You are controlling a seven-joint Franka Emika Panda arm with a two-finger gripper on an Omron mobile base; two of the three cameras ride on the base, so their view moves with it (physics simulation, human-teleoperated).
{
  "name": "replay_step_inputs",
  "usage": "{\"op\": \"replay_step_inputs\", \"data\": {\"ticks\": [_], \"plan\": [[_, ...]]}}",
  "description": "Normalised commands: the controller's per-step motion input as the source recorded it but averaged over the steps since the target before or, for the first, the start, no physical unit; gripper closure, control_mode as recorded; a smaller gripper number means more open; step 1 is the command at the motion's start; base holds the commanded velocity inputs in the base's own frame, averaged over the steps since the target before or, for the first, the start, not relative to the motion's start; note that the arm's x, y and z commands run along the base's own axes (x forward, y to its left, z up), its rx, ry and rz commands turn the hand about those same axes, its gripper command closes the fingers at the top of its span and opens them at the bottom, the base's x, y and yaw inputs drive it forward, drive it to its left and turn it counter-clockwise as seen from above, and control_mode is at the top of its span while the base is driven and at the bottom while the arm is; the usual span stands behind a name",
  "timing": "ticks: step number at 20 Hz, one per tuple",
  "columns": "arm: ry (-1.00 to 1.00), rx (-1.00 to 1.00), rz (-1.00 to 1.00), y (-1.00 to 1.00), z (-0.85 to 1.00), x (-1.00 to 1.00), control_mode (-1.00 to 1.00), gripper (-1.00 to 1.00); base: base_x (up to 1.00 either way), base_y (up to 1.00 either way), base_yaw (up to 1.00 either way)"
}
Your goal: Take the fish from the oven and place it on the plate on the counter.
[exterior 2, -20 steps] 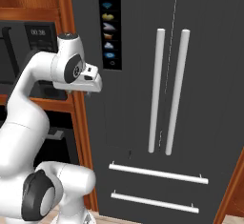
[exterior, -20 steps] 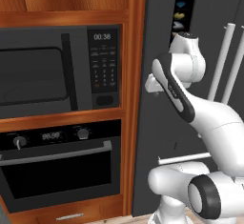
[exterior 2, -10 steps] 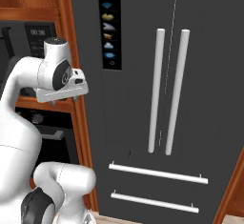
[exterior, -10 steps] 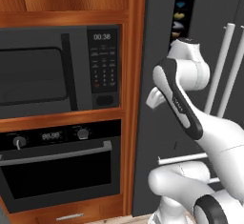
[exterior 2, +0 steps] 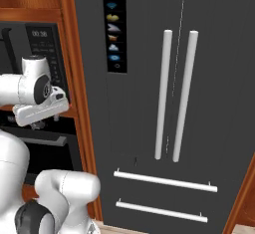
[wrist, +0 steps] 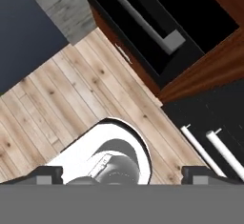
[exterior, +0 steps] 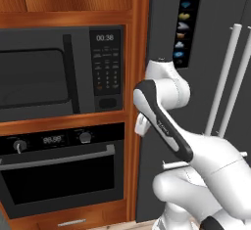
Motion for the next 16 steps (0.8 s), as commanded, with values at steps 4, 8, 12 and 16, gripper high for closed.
{"op": "replay_step_inputs", "data": {"ticks": [4,8,12,16], "plan": [[0.01,-0.04,0.02,1.00,-0.42,-0.09,-1.00,-1.00,0.00,0.00,0.00],[0.00,-0.07,0.02,1.00,-0.48,0.00,-1.00,-1.00,0.00,0.00,0.00],[-0.06,-0.08,0.03,0.99,-0.67,-0.01,-1.00,-1.00,0.00,0.00,0.00],[-0.24,0.00,0.04,0.81,-0.70,0.00,-1.00,-1.00,0.00,0.00,0.00]]}}
